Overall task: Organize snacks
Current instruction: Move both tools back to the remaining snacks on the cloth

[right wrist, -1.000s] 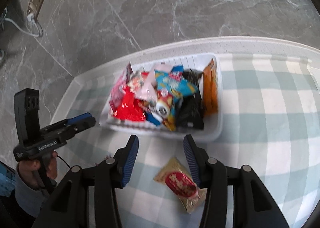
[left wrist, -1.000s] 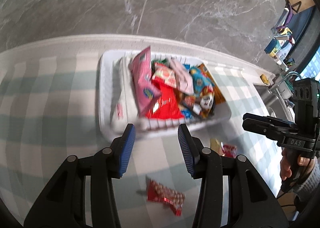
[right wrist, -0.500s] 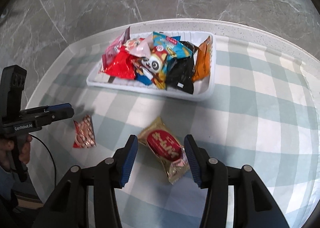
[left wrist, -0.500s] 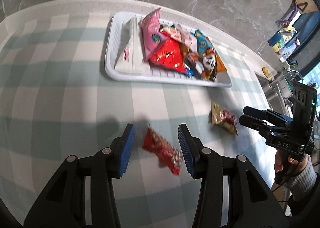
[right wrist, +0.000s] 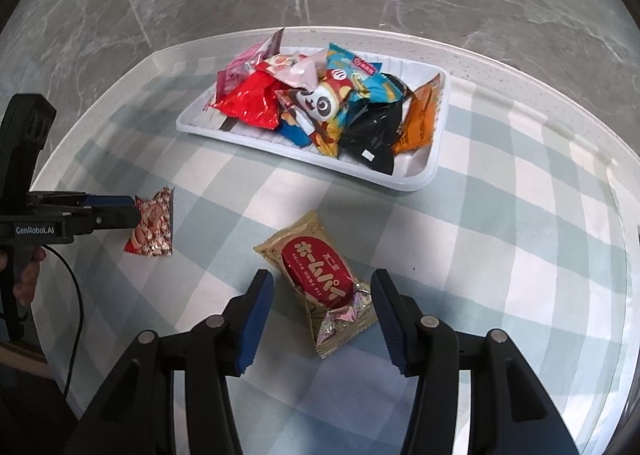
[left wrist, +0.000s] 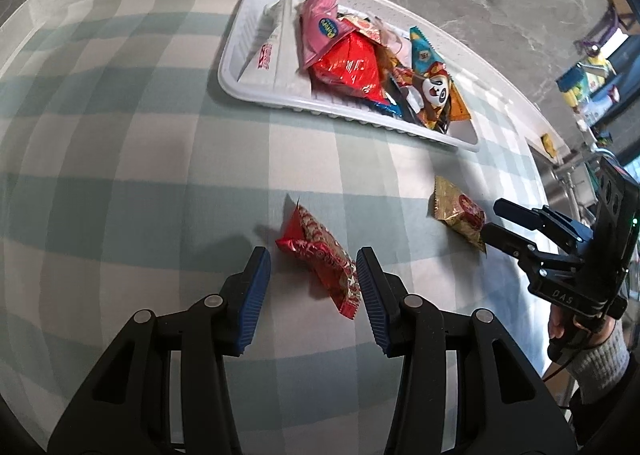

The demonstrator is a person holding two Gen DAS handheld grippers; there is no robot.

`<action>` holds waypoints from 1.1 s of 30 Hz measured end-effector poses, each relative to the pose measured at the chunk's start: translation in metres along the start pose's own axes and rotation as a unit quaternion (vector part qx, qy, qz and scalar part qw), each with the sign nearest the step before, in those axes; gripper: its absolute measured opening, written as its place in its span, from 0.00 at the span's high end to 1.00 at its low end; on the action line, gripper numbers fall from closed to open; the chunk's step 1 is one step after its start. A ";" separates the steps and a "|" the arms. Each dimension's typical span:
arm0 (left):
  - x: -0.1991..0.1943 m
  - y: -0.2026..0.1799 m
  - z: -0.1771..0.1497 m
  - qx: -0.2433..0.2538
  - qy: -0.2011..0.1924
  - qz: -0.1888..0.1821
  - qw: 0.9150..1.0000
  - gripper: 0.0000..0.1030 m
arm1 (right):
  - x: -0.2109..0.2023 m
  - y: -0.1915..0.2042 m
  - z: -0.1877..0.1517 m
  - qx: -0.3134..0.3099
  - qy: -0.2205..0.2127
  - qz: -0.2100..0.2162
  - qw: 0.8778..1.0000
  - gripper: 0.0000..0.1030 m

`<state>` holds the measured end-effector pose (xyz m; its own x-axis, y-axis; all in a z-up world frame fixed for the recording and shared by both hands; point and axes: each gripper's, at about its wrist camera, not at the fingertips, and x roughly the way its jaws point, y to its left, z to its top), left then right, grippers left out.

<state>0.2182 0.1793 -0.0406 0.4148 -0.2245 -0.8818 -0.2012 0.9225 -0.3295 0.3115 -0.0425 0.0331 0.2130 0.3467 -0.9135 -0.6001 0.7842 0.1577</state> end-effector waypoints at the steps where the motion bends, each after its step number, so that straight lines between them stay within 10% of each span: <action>1: 0.001 -0.001 -0.001 -0.005 0.001 0.004 1.000 0.58 | 0.002 0.000 0.000 -0.007 0.000 0.003 1.000 0.47; 33: 0.032 -0.027 0.003 -0.036 -0.018 0.077 0.996 0.58 | 0.030 -0.003 0.000 -0.087 0.016 0.032 0.996 0.47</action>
<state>0.2391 0.1481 -0.0590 0.4049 -0.0695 -0.9117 -0.3277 0.9199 -0.2157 0.3194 -0.0344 0.0050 0.1469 0.3743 -0.9156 -0.7367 0.6591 0.1513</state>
